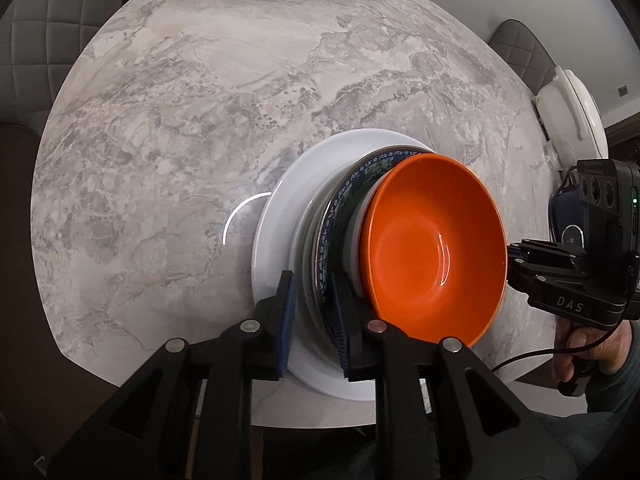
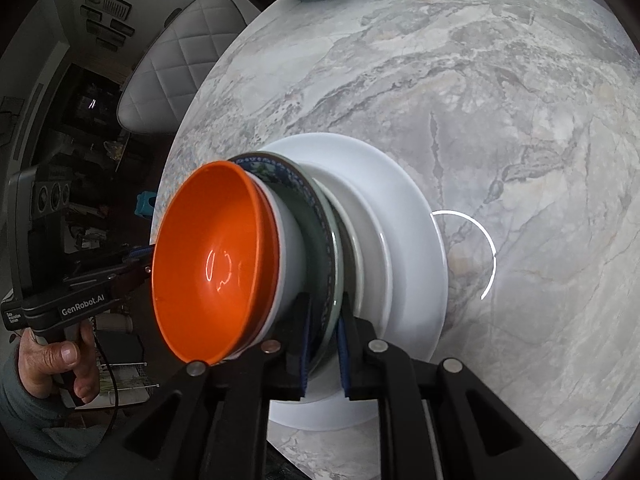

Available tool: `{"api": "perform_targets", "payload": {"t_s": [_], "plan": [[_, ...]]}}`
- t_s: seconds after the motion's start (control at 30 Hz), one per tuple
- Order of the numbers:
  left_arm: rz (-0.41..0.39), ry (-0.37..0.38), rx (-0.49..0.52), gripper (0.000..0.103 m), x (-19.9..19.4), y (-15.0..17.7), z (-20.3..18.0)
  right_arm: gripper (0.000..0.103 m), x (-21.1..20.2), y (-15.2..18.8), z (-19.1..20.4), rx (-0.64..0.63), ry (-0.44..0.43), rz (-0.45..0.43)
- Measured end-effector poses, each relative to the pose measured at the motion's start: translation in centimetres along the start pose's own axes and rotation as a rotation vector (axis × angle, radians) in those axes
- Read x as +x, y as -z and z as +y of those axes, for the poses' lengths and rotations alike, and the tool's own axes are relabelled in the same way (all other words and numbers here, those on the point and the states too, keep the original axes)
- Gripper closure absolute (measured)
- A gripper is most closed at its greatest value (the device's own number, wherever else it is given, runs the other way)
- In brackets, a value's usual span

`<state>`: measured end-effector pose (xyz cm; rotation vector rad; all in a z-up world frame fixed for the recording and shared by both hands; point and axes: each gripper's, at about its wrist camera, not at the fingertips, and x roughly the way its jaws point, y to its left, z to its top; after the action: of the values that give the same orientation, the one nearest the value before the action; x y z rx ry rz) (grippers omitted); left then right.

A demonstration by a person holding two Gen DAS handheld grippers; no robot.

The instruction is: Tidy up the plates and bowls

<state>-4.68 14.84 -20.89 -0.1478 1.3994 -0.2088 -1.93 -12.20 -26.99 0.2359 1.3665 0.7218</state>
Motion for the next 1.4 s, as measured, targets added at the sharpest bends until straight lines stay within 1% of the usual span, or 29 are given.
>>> {"api": "perform_targets", "payload": {"t_s": [0.07, 0.1, 0.17, 0.2, 0.23, 0.3, 0.33, 0.37, 0.4, 0.5, 0.53, 0.57, 0.6, 0.63, 0.73, 0.77, 0.8, 0.83, 0.87, 0.9, 0.93, 0.97, 1.0, 1.07, 1.1, 1.17, 1.23, 1.33, 1.4], "plan": [[-0.014, -0.022, -0.003, 0.064, -0.4, 0.2, 0.5, 0.086, -0.3, 0.2, 0.0, 0.003, 0.001, -0.013], [-0.021, -0.031, -0.003, 0.058, -0.7, 0.3, 0.7, 0.085, -0.5, 0.2, 0.0, 0.006, 0.003, -0.019], [-0.046, -0.043, -0.006, 0.04, -1.6, 0.6, 1.2, 0.083, -0.8, 0.4, 0.1, 0.009, 0.013, -0.03], [-0.056, -0.047, -0.008, 0.035, -2.1, 0.8, 1.4, 0.079, -1.0, 0.5, 0.2, 0.011, 0.017, -0.037], [-0.07, -0.052, -0.009, 0.029, -2.7, 0.9, 1.6, 0.067, -1.3, 0.6, 0.2, 0.016, 0.033, -0.042], [-0.095, -0.072, -0.014, 0.02, -3.9, 1.3, 1.8, 0.051, -2.3, 1.1, 0.0, 0.033, 0.053, -0.061], [-0.104, -0.089, -0.021, 0.009, -4.4, 1.3, 1.8, 0.04, -2.8, 1.4, -0.1, 0.045, 0.047, -0.072], [-0.119, -0.096, -0.027, 0.004, -5.1, 1.6, 1.8, 0.034, -3.5, 1.7, -0.4, 0.061, 0.057, -0.087], [-0.142, -0.106, -0.03, 0.004, -6.0, 1.8, 1.7, 0.027, -4.2, 2.0, -0.6, 0.073, 0.073, -0.103], [-0.258, -0.155, -0.019, 0.004, -9.4, 2.5, 0.1, 0.019, -6.1, 2.6, -0.8, 0.105, 0.088, -0.137], [-0.324, -0.182, -0.017, 0.004, -10.9, 2.7, -0.7, 0.015, -6.8, 2.8, -0.7, 0.116, 0.087, -0.157], [-0.393, -0.177, -0.009, 0.004, -12.6, 3.0, -1.6, 0.014, -7.6, 3.0, -0.6, 0.123, 0.082, -0.177], [-0.462, -0.168, -0.008, 0.004, -14.4, 3.3, -2.7, 0.008, -8.2, 3.1, -0.4, 0.125, 0.072, -0.201], [-0.531, -0.169, -0.009, 0.004, -16.2, 3.5, -3.9, 0.0, -9.0, 3.2, -0.1, 0.129, 0.056, -0.229], [-0.678, -0.201, -0.015, 0.004, -20.2, 4.0, -7.4, 0.0, -11.1, 3.8, 0.5, 0.152, -0.024, -0.302], [-0.706, -0.222, -0.042, 0.003, -20.9, 4.1, -8.3, 0.0, -11.7, 4.1, 0.6, 0.156, -0.047, -0.327], [-0.724, -0.271, -0.098, 0.003, -21.3, 4.4, -9.0, 0.0, -12.4, 4.3, 0.8, 0.151, -0.058, -0.349], [-0.717, -0.317, -0.173, 0.003, -21.1, 4.6, -9.4, 0.0, -12.8, 4.4, 1.1, 0.137, -0.065, -0.364], [-0.688, -0.342, -0.237, 0.003, -20.6, 4.8, -9.8, 0.0, -13.2, 4.6, 1.3, 0.119, -0.067, -0.375], [-0.653, -0.336, -0.267, 0.003, -20.0, 4.8, -10.0, 0.0, -13.7, 4.8, 1.5, 0.108, -0.063, -0.383], [-0.61, -0.306, -0.258, 0.004, -19.3, 4.7, -10.3, 0.0, -14.2, 5.1, 1.5, 0.102, -0.064, -0.392], [-0.565, -0.302, -0.235, 0.004, -18.6, 4.4, -10.8, 0.0, -14.7, 5.4, 1.5, 0.094, -0.059, -0.404], [-0.534, -0.325, -0.224, 0.004, -18.1, 4.1, -11.3, 0.0, -15.2, 5.7, 1.6, 0.08, -0.044, -0.415], [-0.52, -0.35, -0.236, 0.004, -17.5, 4.3, -11.9, 0.0, -16.1, 6.2, 1.6, 0.064, -0.009, -0.429], [-0.491, -0.377, -0.239, 0.004, -17.1, 4.1, -12.2, 0.0, -16.4, 6.4, 1.6, 0.064, 0.016, -0.434], [-0.466, -0.384, -0.233, 0.004, -16.1, 4.0, -12.2, 0.0, -16.9, 6.5, 1.8, 0.063, 0.084, -0.439], [-0.458, -0.422, -0.206, 0.004, -15.4, 3.9, -12.6, 0.0, -16.9, 6.1, 2.4, 0.044, 0.156, -0.429], [-0.417, -0.425, -0.154, 0.004, -14.3, 3.4, -13.0, 0.0, -16.9, 5.3, 4.1, 0.005, 0.271, -0.401], [-0.396, -0.395, -0.138, 0.004, -13.9, 3.3, -12.9, 0.0, -17.1, 4.9, 5.3, -0.015, 0.307, -0.41]]}}
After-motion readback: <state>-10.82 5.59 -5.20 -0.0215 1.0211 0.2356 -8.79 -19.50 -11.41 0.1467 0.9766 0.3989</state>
